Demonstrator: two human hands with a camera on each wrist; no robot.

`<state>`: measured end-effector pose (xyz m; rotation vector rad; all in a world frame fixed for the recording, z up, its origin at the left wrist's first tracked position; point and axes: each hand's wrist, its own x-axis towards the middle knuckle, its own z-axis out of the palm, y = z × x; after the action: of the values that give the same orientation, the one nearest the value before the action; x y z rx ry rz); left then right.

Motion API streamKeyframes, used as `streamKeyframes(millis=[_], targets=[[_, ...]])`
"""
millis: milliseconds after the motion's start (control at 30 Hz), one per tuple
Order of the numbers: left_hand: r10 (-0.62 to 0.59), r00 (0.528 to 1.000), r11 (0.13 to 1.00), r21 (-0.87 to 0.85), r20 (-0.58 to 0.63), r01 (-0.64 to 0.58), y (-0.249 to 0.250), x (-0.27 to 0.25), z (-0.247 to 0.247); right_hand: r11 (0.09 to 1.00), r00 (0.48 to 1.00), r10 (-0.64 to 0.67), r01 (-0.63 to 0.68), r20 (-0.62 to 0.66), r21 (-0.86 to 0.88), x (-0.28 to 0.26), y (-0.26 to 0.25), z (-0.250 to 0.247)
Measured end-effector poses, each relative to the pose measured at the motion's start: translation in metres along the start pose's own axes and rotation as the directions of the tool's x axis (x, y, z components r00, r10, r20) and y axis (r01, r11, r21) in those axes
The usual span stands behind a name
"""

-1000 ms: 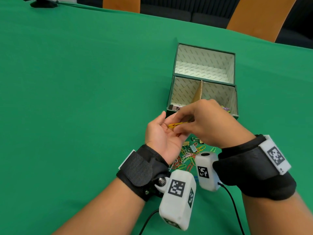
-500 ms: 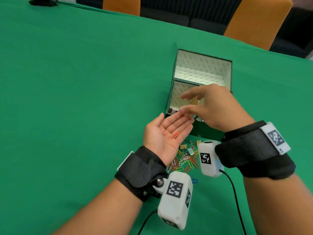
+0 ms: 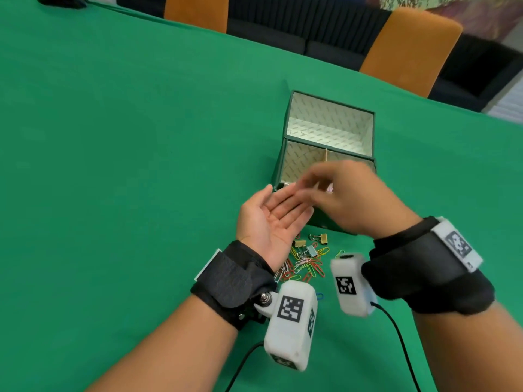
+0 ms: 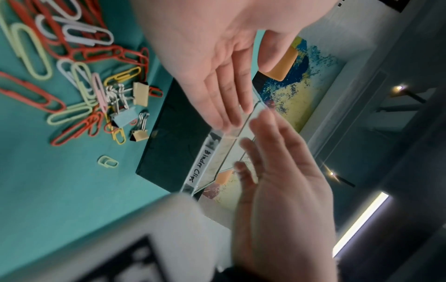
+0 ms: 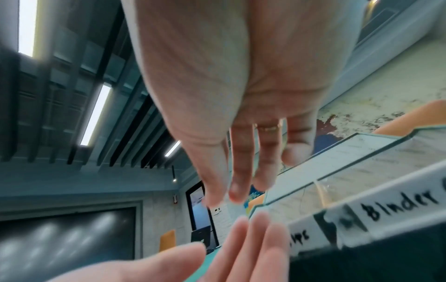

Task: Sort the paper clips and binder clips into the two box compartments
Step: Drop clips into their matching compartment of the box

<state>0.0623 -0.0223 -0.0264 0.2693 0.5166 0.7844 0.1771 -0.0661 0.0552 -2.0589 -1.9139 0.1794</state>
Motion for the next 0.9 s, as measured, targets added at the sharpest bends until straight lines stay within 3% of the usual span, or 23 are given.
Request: streamKeyframes(millis=[67, 133, 267, 367, 400, 467, 533, 600, 667, 767, 900], targets=[[0.029, 0.999, 0.996, 0.079, 0.016, -0.030, 0.003, -0.002, 0.002, 0.993, 0.971, 0.063, -0.038, -0.229, 0.110, 0.013, 0.001, -0.008], [0.065, 0.997, 0.982, 0.175, 0.029, -0.070, 0.004, -0.006, 0.005, 0.986, 0.935, 0.132, -0.090, -0.329, 0.141, 0.026, 0.004, -0.005], [0.140, 0.988, 0.924, 0.350, 0.069, -0.156, 0.008, -0.015, 0.012, 0.984, 0.979, 0.178, -0.175, -0.103, 0.030, 0.027, 0.009, 0.010], [0.209, 0.967, 0.785, 0.565, 0.143, -0.253, 0.015, -0.024, 0.012, 0.977, 0.956, 0.199, -0.177, -0.214, 0.121, 0.004, 0.011, 0.006], [0.216, 0.960, 0.719, 0.636, 0.177, -0.279, 0.019, -0.026, 0.012, 0.971, 0.950, 0.219, -0.191, -0.222, 0.141, -0.005, 0.014, 0.006], [0.196, 0.949, 0.528, 0.788, 0.248, -0.315, 0.024, -0.028, 0.012, 0.958, 0.959, 0.262, -0.245, -0.110, 0.148, -0.024, 0.022, 0.009], [0.136, 0.934, 0.191, 0.916, 0.331, -0.352, 0.027, -0.025, 0.010, 0.953, 0.957, 0.285, -0.288, 0.046, 0.093, -0.039, 0.031, 0.021], [0.031, 0.935, -0.157, 0.926, 0.352, -0.344, 0.031, -0.024, 0.005, 0.956, 0.944, 0.289, -0.295, 0.160, 0.009, -0.049, 0.040, 0.033], [-0.038, 0.951, -0.375, 0.878, 0.306, -0.298, 0.038, -0.025, 0.002, 0.949, 0.922, 0.314, -0.310, 0.227, -0.053, -0.055, 0.046, 0.038], [-0.130, 0.964, -0.604, 0.753, 0.231, -0.261, 0.048, -0.033, -0.001, 0.933, 0.893, 0.359, -0.344, 0.271, -0.102, -0.056, 0.050, 0.039], [-0.273, 0.951, -0.727, 0.617, 0.143, -0.302, 0.039, -0.042, -0.008, 0.939, 0.891, 0.343, -0.318, 0.297, -0.131, -0.053, 0.049, 0.040]])
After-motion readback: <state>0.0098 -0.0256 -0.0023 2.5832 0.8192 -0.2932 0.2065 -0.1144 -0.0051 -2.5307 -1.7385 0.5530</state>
